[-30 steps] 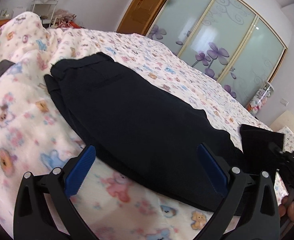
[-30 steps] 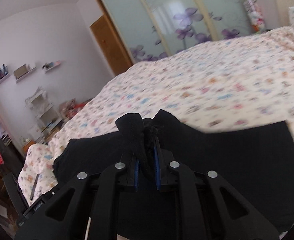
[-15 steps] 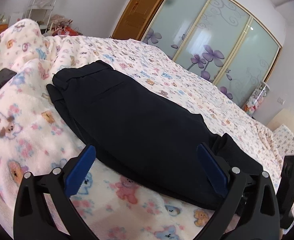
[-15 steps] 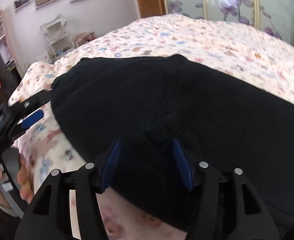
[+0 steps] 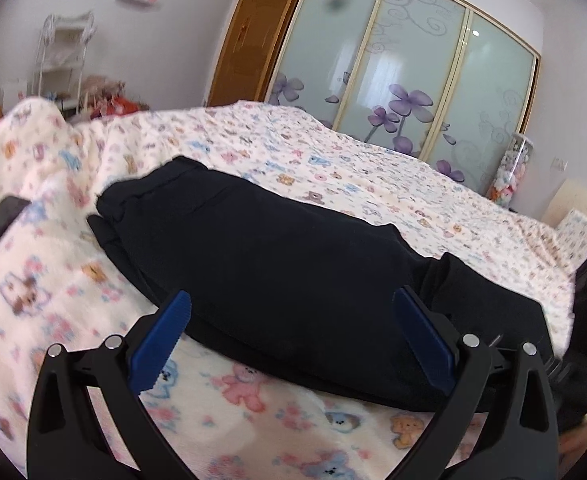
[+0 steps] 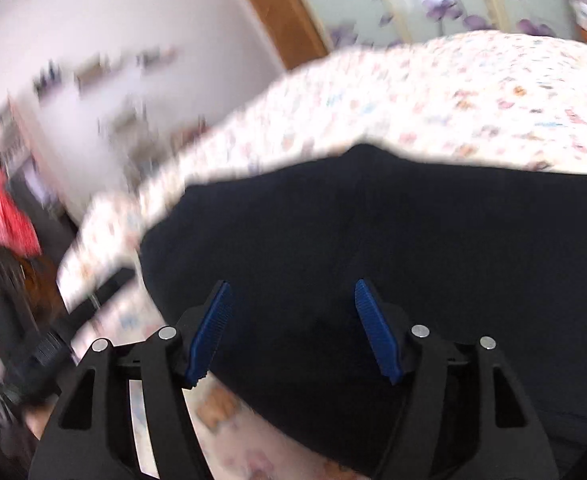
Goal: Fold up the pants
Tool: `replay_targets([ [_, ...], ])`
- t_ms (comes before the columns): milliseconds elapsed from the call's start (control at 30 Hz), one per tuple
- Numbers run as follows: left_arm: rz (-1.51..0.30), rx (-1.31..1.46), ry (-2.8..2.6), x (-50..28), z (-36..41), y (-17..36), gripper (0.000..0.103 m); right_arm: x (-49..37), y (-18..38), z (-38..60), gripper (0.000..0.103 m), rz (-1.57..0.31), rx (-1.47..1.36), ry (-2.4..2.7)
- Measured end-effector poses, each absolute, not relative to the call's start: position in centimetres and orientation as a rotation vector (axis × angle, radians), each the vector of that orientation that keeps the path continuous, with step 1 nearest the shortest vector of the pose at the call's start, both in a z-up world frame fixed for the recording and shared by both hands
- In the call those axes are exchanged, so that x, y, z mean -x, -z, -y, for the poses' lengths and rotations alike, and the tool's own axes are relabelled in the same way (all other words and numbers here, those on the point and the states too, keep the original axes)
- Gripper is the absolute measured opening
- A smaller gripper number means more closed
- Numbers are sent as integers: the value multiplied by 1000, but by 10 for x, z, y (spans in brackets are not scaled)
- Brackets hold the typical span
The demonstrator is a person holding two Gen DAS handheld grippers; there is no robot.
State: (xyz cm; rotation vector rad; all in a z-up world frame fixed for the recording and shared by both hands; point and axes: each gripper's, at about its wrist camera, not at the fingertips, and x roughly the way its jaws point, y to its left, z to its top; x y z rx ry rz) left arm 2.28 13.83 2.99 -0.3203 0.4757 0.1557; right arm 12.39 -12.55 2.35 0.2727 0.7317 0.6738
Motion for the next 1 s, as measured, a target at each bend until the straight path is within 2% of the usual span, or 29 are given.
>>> replay_targets([
  [67, -478, 281, -178, -24, -134, -31, 101, -137, -19, 136, 67, -761, -363, -650],
  [167, -502, 225, -209, -28, -129, -29, 101, -155, 11, 133, 68, -936, -477, -689],
  [433, -568, 193, -204, -38, -126, -22, 101, -135, 9, 126, 68, -920, -411, -713],
  [567, -579, 375, -74, -34, -160, -23, 101, -112, -12, 142, 71, -894, -415, -743],
  [600, -578, 422, -50, -33, -170, -24, 101, -106, -18, 148, 74, -881, -405, -749],
  [633, -578, 480, -31, -31, -183, -25, 101, -92, -28, 158, 82, -852, -382, -758],
  [667, -580, 561, -11, -30, -201, -25, 101, -84, -34, 166, 86, -834, -365, -763],
  [833, -624, 754, -13, -36, -263, -21, 101, -38, -53, 213, 90, -776, -340, -794],
  [1000, -741, 938, 69, -65, -301, 0, 101, -24, -43, 236, 92, -729, -402, -802],
])
